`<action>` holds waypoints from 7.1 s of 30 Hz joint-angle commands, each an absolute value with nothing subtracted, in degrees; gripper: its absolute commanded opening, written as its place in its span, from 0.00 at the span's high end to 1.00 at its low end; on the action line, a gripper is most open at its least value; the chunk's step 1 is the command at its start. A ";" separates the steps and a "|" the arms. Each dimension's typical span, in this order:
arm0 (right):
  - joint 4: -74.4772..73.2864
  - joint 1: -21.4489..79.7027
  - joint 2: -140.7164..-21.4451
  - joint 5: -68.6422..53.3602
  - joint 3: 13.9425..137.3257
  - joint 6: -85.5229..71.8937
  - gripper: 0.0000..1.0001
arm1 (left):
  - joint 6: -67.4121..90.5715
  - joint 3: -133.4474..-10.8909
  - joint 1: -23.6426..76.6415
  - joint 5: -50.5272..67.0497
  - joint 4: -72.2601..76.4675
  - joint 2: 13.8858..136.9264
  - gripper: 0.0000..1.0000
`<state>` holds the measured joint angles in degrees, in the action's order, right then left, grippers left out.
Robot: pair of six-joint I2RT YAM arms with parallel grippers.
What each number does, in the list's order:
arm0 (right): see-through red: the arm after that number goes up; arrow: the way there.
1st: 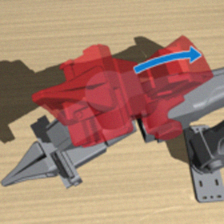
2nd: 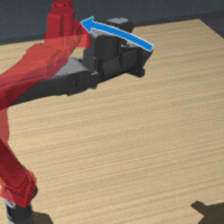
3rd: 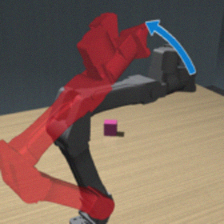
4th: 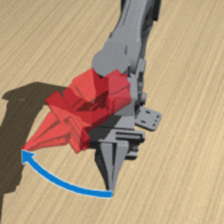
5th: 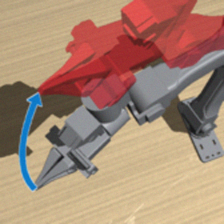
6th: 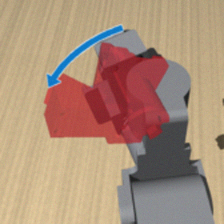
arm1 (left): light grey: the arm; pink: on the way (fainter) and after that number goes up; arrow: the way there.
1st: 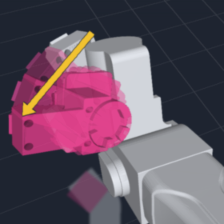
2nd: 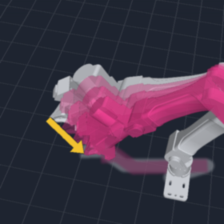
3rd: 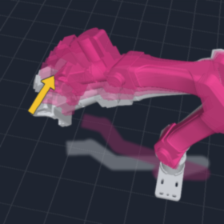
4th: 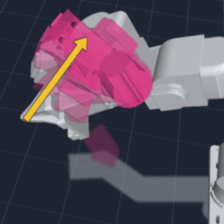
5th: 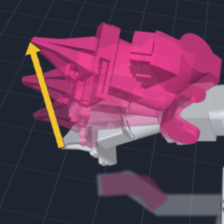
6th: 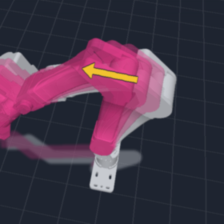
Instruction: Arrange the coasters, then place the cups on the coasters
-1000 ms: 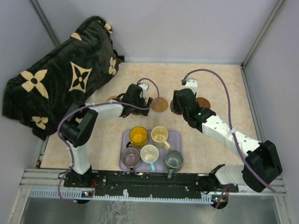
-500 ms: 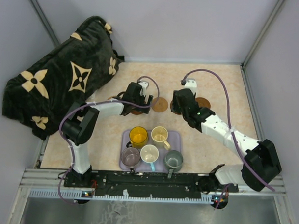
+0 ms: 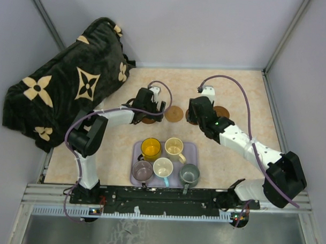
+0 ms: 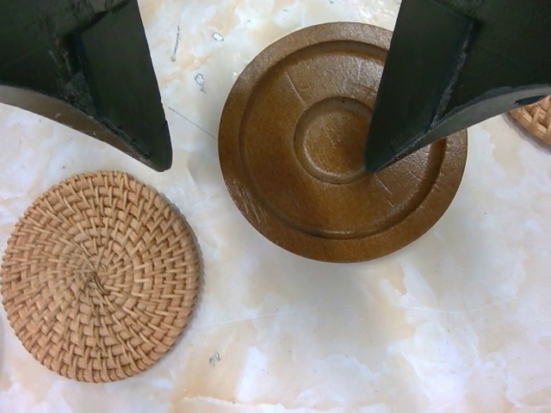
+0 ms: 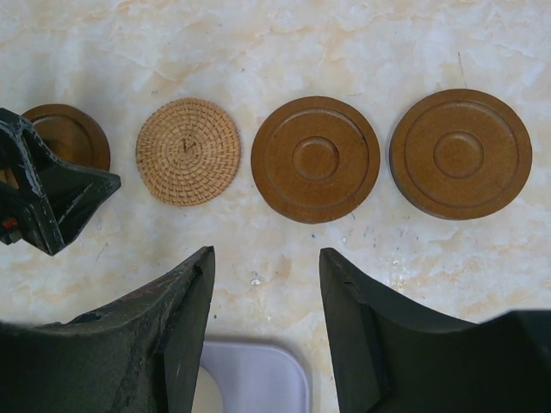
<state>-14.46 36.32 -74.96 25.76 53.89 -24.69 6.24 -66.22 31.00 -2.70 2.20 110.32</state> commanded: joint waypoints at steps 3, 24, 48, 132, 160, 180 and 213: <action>-12.28 35.76 -75.18 26.33 55.05 -24.69 0.47 | 6.07 -68.32 29.42 -2.68 1.14 113.59 0.01; -11.73 35.68 -74.48 26.19 54.97 -24.72 0.47 | 5.54 -65.40 29.26 4.59 4.47 106.35 0.01; -12.24 35.68 -71.82 25.39 54.44 -25.80 0.47 | 6.53 -64.51 29.27 6.26 2.67 108.88 0.01; -11.50 35.68 -73.10 24.65 54.34 -25.84 0.47 | 9.67 -65.16 30.94 10.76 3.36 107.86 0.01; -11.49 35.68 -73.35 24.85 54.29 -25.57 0.47 | 9.17 -65.88 31.04 9.09 3.05 107.51 0.01; -12.95 34.38 -73.39 28.34 54.74 -25.17 0.46 | 3.34 -68.21 28.88 -0.94 2.99 95.75 0.00; -14.76 7.75 -73.36 17.57 54.67 -26.28 0.01 | 10.80 -49.93 10.12 -0.61 -7.86 56.15 0.00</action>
